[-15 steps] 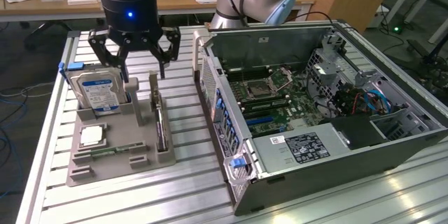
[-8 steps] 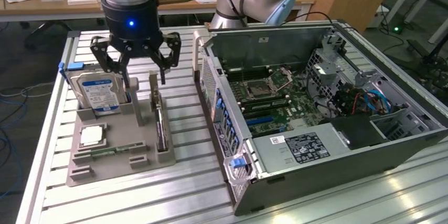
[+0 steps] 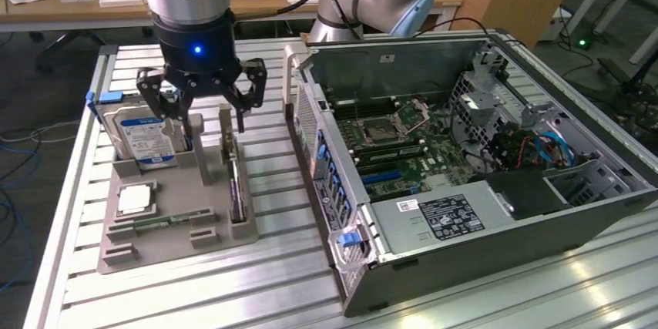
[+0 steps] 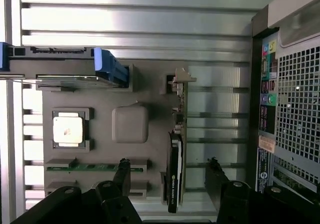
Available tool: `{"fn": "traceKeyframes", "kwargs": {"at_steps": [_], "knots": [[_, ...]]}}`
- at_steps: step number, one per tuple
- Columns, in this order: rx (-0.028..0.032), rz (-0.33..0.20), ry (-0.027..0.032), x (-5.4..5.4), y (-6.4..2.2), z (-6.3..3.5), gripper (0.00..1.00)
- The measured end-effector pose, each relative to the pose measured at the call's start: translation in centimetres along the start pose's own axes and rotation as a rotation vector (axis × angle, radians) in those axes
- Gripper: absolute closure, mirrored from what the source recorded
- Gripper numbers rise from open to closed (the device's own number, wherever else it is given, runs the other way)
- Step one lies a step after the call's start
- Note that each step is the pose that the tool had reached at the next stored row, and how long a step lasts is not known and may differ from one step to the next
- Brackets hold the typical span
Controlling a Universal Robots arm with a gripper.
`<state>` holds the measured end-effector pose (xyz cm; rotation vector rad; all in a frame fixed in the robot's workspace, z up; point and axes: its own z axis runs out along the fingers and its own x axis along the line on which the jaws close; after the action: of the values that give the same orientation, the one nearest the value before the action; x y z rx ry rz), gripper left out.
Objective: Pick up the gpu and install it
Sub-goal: 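Pick up the gpu and move the gpu toward the slot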
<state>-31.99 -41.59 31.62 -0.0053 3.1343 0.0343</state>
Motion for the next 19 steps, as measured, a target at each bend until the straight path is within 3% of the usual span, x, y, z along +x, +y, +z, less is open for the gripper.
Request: {"fn": "traceKeyframes", "kwargs": {"at_steps": [19], "knots": [[0.0000,-0.001,0.0001,-0.3,-0.58,3.15,0.29]]}}
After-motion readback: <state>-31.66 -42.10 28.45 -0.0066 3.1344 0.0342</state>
